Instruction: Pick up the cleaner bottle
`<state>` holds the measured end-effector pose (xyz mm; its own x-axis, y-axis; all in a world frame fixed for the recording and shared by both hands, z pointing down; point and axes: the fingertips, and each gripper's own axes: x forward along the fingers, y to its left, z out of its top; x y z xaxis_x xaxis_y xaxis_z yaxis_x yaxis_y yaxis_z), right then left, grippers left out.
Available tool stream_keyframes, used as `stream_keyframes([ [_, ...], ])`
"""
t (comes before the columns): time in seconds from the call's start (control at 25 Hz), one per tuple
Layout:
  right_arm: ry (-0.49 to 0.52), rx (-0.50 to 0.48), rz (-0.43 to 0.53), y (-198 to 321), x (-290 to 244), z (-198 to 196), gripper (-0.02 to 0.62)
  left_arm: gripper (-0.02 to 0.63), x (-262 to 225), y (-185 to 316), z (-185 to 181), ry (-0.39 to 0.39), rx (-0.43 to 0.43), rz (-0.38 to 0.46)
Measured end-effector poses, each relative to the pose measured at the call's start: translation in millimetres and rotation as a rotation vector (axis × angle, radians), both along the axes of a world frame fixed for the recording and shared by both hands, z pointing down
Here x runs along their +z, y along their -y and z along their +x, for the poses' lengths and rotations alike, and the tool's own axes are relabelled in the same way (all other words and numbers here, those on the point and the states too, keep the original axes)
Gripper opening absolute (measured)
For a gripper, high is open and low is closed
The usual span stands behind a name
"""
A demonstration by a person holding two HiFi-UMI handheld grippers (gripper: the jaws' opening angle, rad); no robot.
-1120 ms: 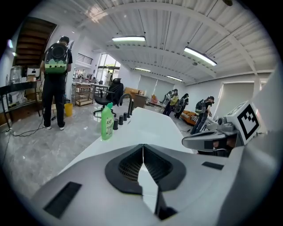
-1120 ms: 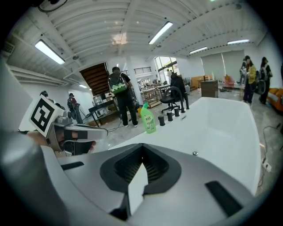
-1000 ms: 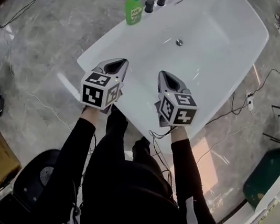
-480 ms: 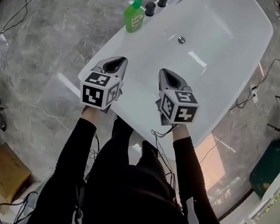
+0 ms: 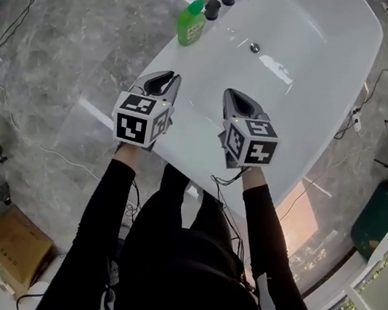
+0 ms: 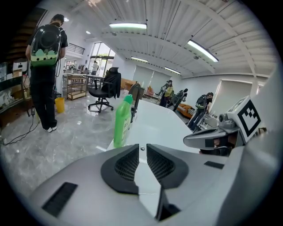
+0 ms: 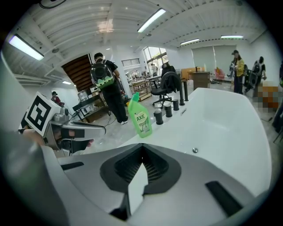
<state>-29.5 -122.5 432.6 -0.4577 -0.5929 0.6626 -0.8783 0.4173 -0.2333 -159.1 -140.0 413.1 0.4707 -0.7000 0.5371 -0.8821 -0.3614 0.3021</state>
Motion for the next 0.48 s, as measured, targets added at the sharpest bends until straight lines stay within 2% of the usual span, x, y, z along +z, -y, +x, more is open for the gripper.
stream_keyframes([
  [0.48, -0.013, 0.005, -0.012, 14.8, 16.3, -12.0, 0.002, 0.117, 23.7, 18.1, -14.6, 0.040, 0.009, -0.014],
])
